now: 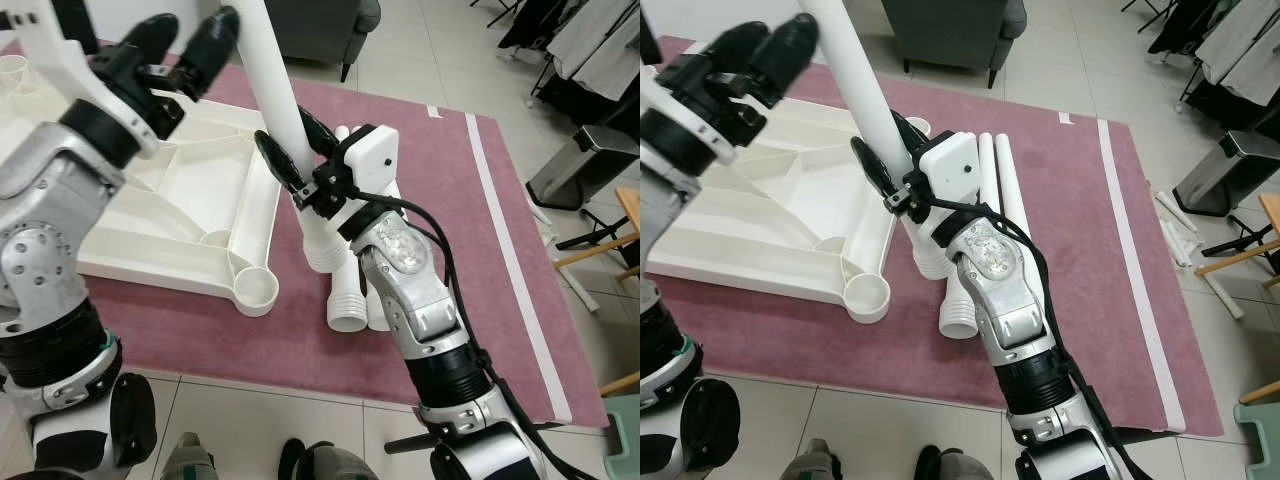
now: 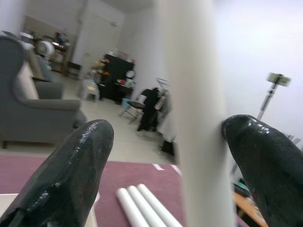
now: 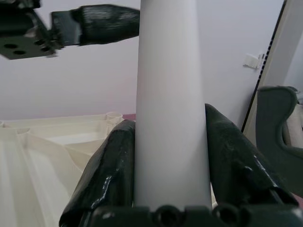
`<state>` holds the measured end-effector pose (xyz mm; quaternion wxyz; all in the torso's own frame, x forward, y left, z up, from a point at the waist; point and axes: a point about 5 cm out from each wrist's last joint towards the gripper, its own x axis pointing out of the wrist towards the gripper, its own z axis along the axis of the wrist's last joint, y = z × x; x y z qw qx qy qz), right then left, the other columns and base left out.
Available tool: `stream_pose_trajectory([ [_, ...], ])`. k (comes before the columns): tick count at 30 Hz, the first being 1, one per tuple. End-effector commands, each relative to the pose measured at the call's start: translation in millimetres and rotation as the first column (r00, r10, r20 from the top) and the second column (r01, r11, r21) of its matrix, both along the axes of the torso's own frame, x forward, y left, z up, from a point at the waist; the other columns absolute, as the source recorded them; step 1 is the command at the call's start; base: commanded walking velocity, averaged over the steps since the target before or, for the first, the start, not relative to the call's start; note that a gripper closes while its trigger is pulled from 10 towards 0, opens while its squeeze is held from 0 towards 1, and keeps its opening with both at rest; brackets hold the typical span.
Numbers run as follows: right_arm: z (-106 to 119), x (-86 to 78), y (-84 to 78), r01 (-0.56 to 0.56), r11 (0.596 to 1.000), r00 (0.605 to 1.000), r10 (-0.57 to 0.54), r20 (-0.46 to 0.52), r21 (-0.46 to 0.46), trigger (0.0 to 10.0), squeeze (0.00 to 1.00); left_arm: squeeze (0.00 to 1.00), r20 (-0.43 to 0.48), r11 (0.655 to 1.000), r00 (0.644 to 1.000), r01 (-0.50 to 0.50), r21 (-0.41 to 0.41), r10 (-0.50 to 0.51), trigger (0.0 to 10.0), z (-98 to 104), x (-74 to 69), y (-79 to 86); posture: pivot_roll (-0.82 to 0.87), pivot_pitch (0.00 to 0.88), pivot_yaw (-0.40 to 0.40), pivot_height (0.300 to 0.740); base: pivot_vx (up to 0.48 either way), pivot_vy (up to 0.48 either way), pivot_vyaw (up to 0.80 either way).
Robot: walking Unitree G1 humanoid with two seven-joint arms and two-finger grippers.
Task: Building children table
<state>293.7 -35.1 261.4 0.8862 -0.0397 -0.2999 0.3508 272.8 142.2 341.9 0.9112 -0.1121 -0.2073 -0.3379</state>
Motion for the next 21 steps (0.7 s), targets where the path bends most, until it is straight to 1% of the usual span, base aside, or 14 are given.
stream_pose_trajectory([
  [1, -3, -5.0, 7.9, -0.031, 0.999, 0.999, 0.031, 0.015, -0.012, 10.0, 0.0, 0.0, 0.103, 0.928, 0.926, 0.35, 0.129, -0.363, 10.0, 3, -15.4, -24.2, 0.17, 0.049, -0.074, 0.74, 0.0, 0.0, 0.0],
  [2, -3, -5.0, 7.9, -0.031, 0.999, 0.999, 0.031, 0.015, -0.012, 10.0, 0.0, 0.0, 0.103, 0.928, 0.926, 0.35, 0.129, -0.363, 10.0, 3, -15.4, -24.2, 0.17, 0.049, -0.074, 0.74, 0.0, 0.0, 0.0],
  [3, -5, -4.4, 8.3, -0.027, 1.0, 1.0, 0.027, 0.003, -0.006, 10.0, 0.0, 0.0, 0.102, 0.916, 0.912, 0.385, 0.114, -0.397, 10.0, 4, -17.0, -27.9, 0.16, 0.05, -0.072, 0.74, 0.0, 0.0, 0.0],
  [5, -5, -4.4, 8.3, -0.027, 1.0, 1.0, 0.027, 0.003, -0.006, 10.0, 0.0, 0.0, 0.102, 0.916, 0.912, 0.385, 0.114, -0.397, 10.0, 4, -17.0, -27.9, 0.16, 0.05, -0.072, 0.74, 0.0, 0.0, 0.0],
  [6, -5, 1.6, 3.4, 0.007, 1.0, 1.0, -0.007, -0.015, 0.013, 10.0, 0.0, 0.0, 0.099, 0.891, 0.887, 0.441, 0.105, -0.451, 10.0, 4, -22.1, -33.9, 0.16, 0.054, -0.068, 0.74, 0.0, 0.0, 0.0],
  [7, -5, 1.6, 3.4, 0.007, 1.0, 1.0, -0.007, -0.015, 0.013, 10.0, 0.0, 0.0, 0.099, 0.891, 0.887, 0.441, 0.105, -0.451, 10.0, 4, -22.1, -33.9, 0.16, 0.054, -0.068, 0.74, 0.0, 0.0, 0.0],
  [8, -4, 2.5, 1.9, 0.013, 1.0, 1.0, -0.013, -0.007, 0.013, 10.0, 0.0, 0.0, 0.091, 0.882, 0.879, 0.46, 0.099, -0.468, 10.0, 3, -23.2, -36.9, 0.16, 0.054, -0.068, 0.74, 0.0, 0.0, 0.0],
  [12, -3, -0.1, 3.6, 0.002, 1.0, 1.0, -0.002, 0.018, -0.002, 10.0, 0.0, 0.0, 0.069, 0.877, 0.875, 0.472, 0.092, -0.479, 10.0, 2, -21.8, -43.5, 0.16, 0.056, -0.067, 0.74, 0.0, 0.0, 0.0],
  [13, -3, -1.9, 6.1, -0.005, 1.0, 1.0, 0.006, 0.028, -0.012, 10.0, 0.0, 0.0, 0.047, 0.878, 0.879, 0.469, 0.093, -0.475, 3.3, 0, -19.5, -47.3, 0.16, 0.057, -0.065, 0.74, 0.0, 0.0, 0.0],
  [14, -4, -3.1, 8.1, -0.009, 1.0, 0.999, 0.009, 0.034, -0.017, 10.0, 0.0, 0.0, 0.025, 0.878, 0.881, 0.469, 0.094, -0.473, 0.0, -3, -17.6, -50.1, 0.16, 0.059, -0.061, 0.74, 0.0, 0.0, 0.0],
  [17, -5, -3.9, 9.8, -0.008, 1.0, 0.999, 0.009, 0.037, -0.019, 10.0, 0.0, 0.0, -0.002, 0.88, 0.885, 0.463, 0.104, -0.466, 0.0, -6, -15.7, -52.4, 0.16, 0.061, -0.061, 0.74, 0.0, 0.0, 0.0],
  [21, -5, -3.7, 10.2, -0.002, 1.0, 0.999, 0.002, 0.035, -0.019, 10.0, 0.0, 0.0, -0.008, 0.881, 0.888, 0.458, 0.115, -0.461, 0.0, -7, -15.4, -52.8, 0.16, 0.063, -0.061, 0.74, 0.0, 0.0, 0.0],
])
